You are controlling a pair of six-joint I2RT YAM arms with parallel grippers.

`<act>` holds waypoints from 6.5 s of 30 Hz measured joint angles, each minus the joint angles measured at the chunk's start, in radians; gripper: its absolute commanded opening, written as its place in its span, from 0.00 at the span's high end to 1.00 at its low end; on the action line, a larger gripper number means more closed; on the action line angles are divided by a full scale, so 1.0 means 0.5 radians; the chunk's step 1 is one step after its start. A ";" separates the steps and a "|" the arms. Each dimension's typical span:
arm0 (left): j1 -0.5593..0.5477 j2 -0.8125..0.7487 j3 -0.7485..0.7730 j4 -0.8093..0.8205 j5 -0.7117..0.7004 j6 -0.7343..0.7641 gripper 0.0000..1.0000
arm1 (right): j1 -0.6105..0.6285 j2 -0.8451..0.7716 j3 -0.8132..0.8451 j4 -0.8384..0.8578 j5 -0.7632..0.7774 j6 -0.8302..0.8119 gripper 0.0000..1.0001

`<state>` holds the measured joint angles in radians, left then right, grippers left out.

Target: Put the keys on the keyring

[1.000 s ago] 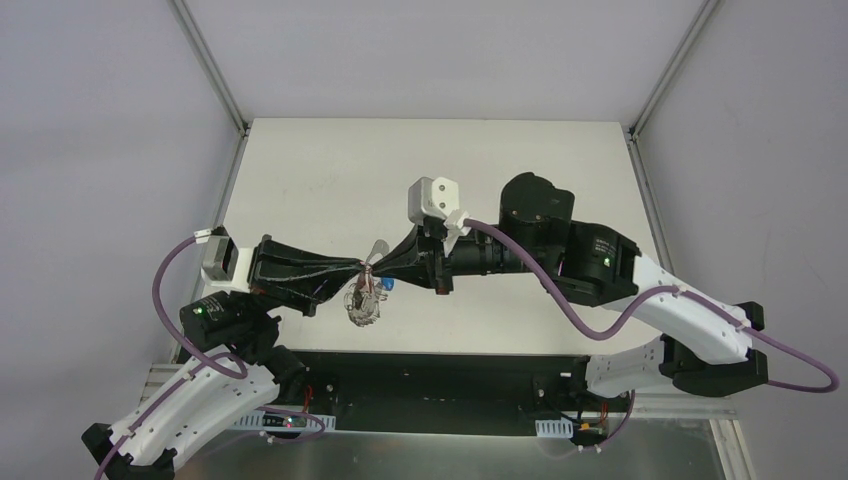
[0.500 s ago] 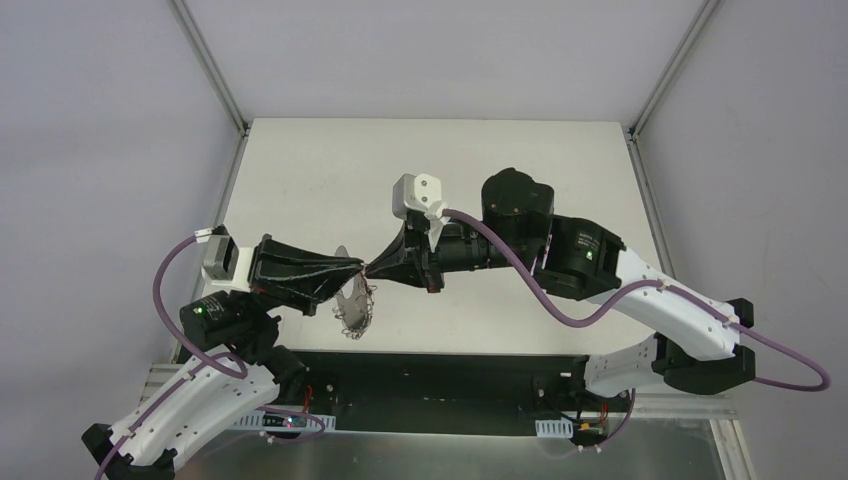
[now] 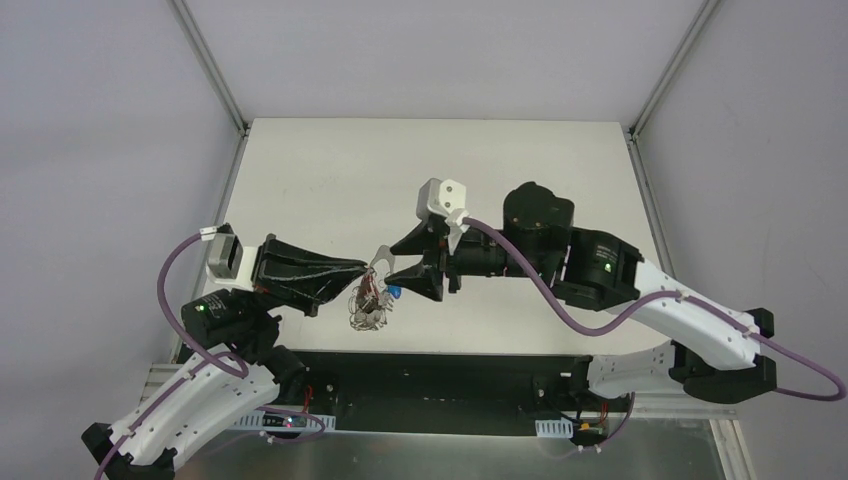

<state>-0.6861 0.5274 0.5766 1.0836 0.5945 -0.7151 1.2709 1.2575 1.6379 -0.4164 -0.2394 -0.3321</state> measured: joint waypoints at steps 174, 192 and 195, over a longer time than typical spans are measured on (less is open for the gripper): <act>0.000 -0.086 0.661 -2.226 -0.383 0.792 0.56 | -1.185 -0.218 -0.653 0.430 -0.520 0.545 1.00; 0.000 -0.092 0.668 -2.782 -0.895 0.972 0.35 | -1.248 0.292 -0.794 0.468 0.352 0.986 1.00; 0.000 -0.086 0.656 -2.824 -0.948 0.993 0.14 | -1.272 0.425 -0.807 0.549 0.372 1.120 1.00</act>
<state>-0.6861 0.4843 0.9047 -0.3286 0.1204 -0.2184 0.6350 1.4700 1.2343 -0.1421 -0.0532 0.2279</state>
